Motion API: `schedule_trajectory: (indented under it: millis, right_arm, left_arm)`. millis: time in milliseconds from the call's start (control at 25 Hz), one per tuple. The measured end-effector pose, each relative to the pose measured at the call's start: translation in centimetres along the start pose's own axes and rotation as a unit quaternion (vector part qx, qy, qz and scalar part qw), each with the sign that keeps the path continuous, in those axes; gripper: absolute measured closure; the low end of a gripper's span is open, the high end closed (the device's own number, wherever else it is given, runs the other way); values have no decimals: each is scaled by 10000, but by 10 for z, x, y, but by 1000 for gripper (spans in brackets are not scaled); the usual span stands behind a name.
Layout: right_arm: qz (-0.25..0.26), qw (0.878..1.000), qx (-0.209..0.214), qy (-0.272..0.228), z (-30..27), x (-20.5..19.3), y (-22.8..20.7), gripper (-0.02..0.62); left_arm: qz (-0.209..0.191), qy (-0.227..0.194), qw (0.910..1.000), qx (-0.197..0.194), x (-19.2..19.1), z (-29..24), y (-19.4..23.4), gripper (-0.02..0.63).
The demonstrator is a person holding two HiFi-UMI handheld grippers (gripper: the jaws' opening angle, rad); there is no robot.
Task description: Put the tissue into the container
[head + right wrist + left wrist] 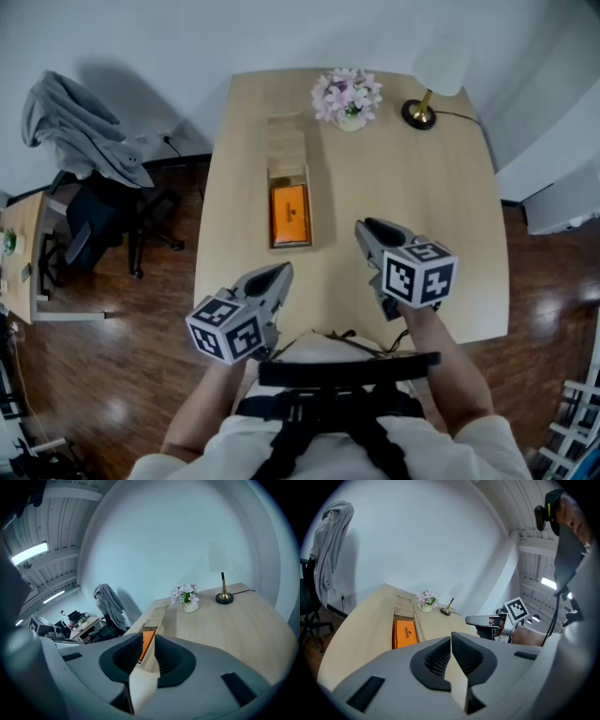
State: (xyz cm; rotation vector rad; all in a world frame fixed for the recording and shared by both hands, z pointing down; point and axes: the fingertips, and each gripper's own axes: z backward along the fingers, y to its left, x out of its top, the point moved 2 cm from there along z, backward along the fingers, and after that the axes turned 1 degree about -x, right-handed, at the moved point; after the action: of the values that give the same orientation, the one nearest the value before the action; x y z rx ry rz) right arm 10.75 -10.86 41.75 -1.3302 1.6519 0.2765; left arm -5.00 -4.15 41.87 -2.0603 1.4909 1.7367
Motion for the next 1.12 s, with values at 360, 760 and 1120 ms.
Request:
schedule_trajectory:
  millis: [360,760,1120]
  right_arm:
    - [-137,9998,-14,-115,36,-13,2,534]
    - [-64,9994,45,-342,80,-29,19,554]
    - [-115,9995,-54,-300,97,-44,22,595]
  left_arm:
    - [-90,164,9994,-281,-9,14,-20,606]
    - [-260,308,9985,-369,-16,22,-32,606]
    - [-431,561,9959,-560,-21,19,-44,606]
